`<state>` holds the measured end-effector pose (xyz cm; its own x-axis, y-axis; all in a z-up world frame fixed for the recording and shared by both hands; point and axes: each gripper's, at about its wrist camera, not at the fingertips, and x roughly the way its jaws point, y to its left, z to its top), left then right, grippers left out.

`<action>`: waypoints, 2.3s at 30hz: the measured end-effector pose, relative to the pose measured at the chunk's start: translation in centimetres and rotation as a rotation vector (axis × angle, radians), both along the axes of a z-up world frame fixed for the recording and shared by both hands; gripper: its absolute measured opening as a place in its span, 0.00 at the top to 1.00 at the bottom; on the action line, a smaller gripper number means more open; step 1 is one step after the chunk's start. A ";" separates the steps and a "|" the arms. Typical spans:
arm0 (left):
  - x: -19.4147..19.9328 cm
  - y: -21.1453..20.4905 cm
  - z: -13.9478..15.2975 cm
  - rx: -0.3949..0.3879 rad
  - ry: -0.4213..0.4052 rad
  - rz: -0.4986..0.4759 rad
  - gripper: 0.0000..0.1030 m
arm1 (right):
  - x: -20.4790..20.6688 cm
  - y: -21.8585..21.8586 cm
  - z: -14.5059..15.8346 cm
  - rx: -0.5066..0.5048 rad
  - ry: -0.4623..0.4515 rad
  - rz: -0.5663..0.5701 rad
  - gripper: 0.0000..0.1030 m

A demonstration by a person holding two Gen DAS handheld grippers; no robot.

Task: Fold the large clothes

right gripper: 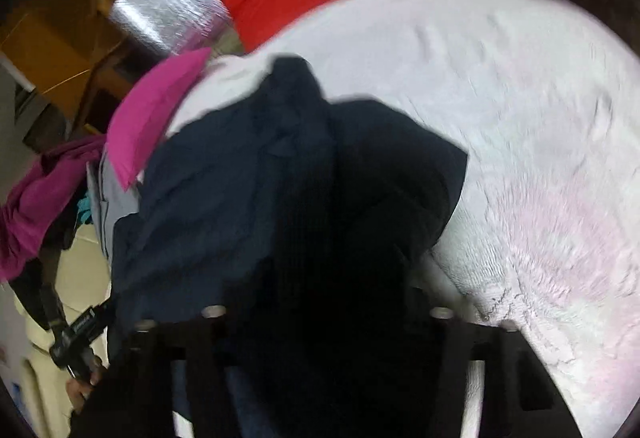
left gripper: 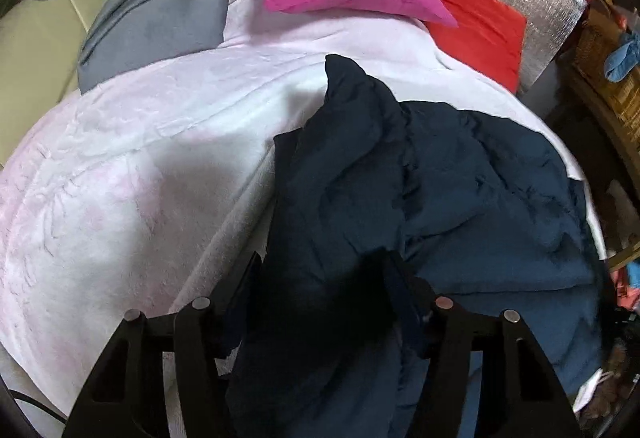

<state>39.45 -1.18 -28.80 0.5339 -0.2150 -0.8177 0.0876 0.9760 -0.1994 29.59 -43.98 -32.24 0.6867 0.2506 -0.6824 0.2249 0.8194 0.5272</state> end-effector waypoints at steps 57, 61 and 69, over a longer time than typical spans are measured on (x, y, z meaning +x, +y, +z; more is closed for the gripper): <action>-7.9 -2.4 6.6 0.364 -0.353 -0.033 0.37 | 1.8 5.5 4.3 -0.063 -0.019 0.011 0.29; -7.9 -2.3 6.7 0.364 -0.355 -0.030 0.37 | 1.9 5.5 4.3 -0.062 -0.017 0.012 0.29; -7.5 -2.5 6.4 0.365 -0.339 -0.040 0.36 | 2.5 5.7 3.3 -0.065 0.039 0.015 0.29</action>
